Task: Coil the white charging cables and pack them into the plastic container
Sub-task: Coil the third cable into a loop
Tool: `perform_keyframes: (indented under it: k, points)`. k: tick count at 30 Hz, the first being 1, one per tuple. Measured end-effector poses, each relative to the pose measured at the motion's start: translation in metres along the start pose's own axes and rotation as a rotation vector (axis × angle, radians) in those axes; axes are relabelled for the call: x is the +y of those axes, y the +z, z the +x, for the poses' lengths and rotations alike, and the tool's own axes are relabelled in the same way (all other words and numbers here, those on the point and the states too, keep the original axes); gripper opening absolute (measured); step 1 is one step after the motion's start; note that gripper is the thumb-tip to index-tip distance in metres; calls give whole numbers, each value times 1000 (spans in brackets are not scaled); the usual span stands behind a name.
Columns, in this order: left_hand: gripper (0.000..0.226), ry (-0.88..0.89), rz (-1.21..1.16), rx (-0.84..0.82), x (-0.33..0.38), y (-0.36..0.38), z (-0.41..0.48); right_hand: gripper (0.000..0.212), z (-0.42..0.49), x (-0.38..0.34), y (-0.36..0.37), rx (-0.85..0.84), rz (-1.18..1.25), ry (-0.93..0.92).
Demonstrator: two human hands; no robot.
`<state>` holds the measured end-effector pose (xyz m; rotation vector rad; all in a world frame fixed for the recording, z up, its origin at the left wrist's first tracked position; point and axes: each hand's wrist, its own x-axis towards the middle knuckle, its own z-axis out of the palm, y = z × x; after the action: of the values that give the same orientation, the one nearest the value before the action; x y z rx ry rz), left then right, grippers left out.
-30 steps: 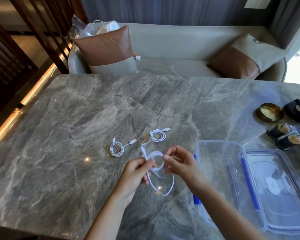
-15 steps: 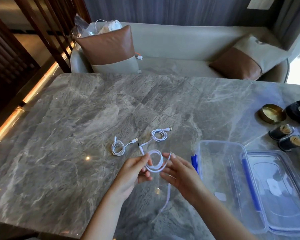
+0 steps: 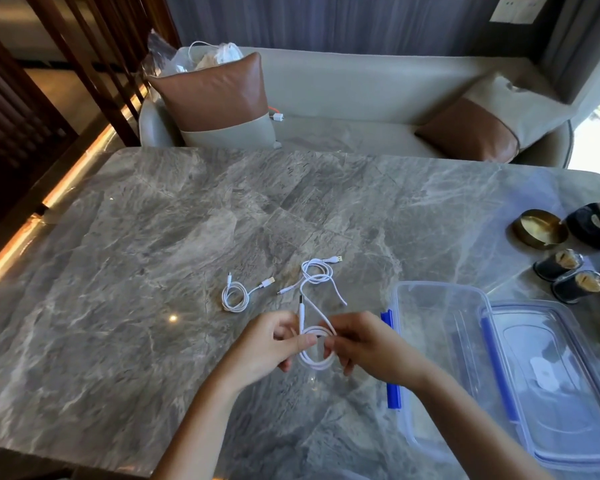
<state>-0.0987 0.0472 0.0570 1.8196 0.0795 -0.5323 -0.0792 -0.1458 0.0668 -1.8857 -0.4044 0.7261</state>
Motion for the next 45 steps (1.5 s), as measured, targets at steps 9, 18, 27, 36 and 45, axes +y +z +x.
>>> perform_keyframes:
  k: [9,18,27,36,45]
  points:
    - [94,303,195,73,7,-3,0,19,-6,-12,-17,-182,287,-45]
    - [55,105,-158,160,8,13,6,19,1,-5,-17,22,306,-135]
    - [31,75,-381,221,7,26,-4,26,7,3,-9,207,430,-155]
    - [25,19,-688,259,13,37,-6,22,11,-3,7,343,386,-122]
    - [25,2,-860,469,22,37,1,64,-4,1,35,-71,350,216]
